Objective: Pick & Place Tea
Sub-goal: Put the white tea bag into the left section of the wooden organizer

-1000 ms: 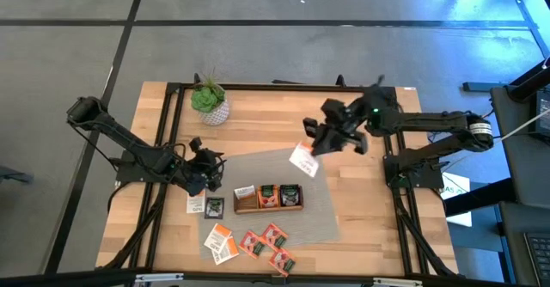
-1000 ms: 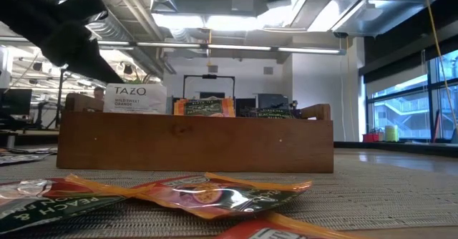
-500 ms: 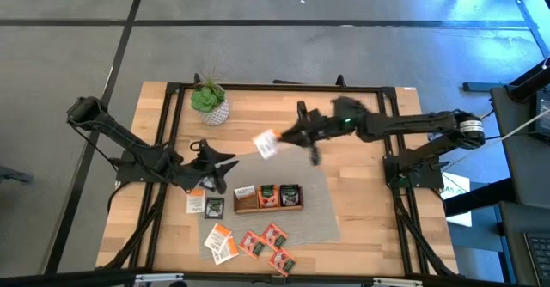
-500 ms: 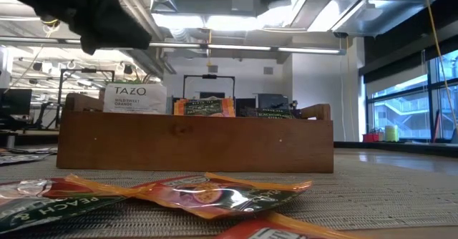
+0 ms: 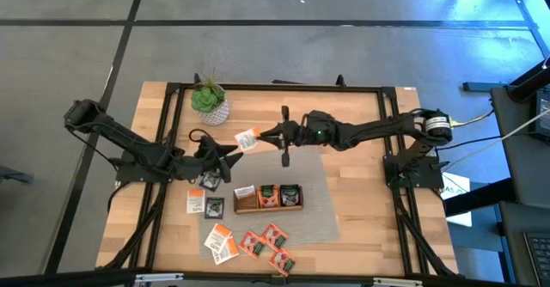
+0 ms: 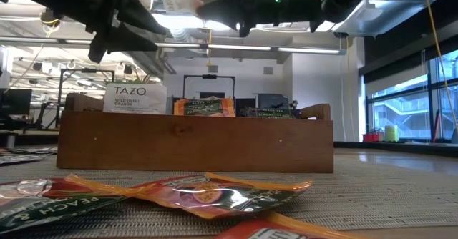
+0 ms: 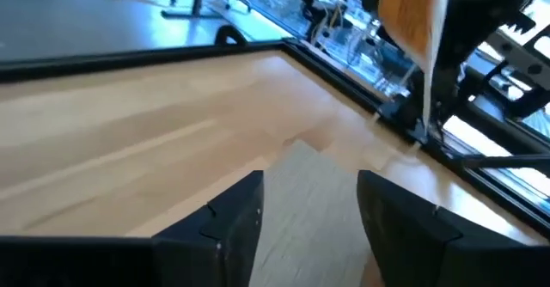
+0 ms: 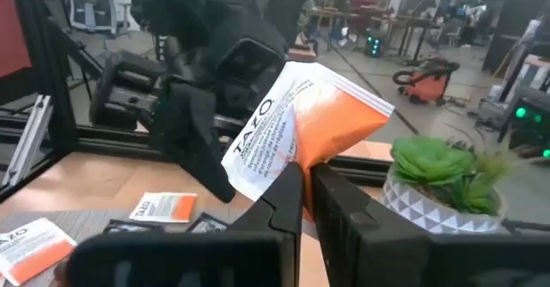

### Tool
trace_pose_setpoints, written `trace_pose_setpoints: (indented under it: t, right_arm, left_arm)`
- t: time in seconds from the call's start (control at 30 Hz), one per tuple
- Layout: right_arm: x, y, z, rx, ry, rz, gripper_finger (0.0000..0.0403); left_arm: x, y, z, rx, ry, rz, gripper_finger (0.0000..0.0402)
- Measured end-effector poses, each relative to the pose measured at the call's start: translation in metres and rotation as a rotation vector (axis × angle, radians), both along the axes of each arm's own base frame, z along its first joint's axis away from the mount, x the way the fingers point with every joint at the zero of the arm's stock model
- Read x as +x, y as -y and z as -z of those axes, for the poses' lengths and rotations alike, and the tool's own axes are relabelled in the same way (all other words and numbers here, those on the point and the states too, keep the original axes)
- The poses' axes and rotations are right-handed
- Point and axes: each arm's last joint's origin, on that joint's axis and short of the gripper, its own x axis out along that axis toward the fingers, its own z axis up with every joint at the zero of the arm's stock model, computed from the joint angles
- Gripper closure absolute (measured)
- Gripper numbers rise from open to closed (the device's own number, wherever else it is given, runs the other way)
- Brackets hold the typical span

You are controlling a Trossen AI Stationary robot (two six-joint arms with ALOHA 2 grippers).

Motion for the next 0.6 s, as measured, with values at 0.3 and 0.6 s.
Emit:
trace_pose_setpoints:
  t: [0.3, 0.6]
  right_arm:
    - [0.002, 0.001, -0.004, -0.080, 0.082, 0.000, 0.0373]
    - [0.002, 0.000, -0.002, -0.079, 0.067, -0.003, 0.0373]
  left_arm:
    - [0.004, -0.001, -0.008, 0.032, 0.048, 0.036, 0.0210]
    - [0.006, 0.000, -0.022, 0.123, 0.120, 0.057, 0.0208]
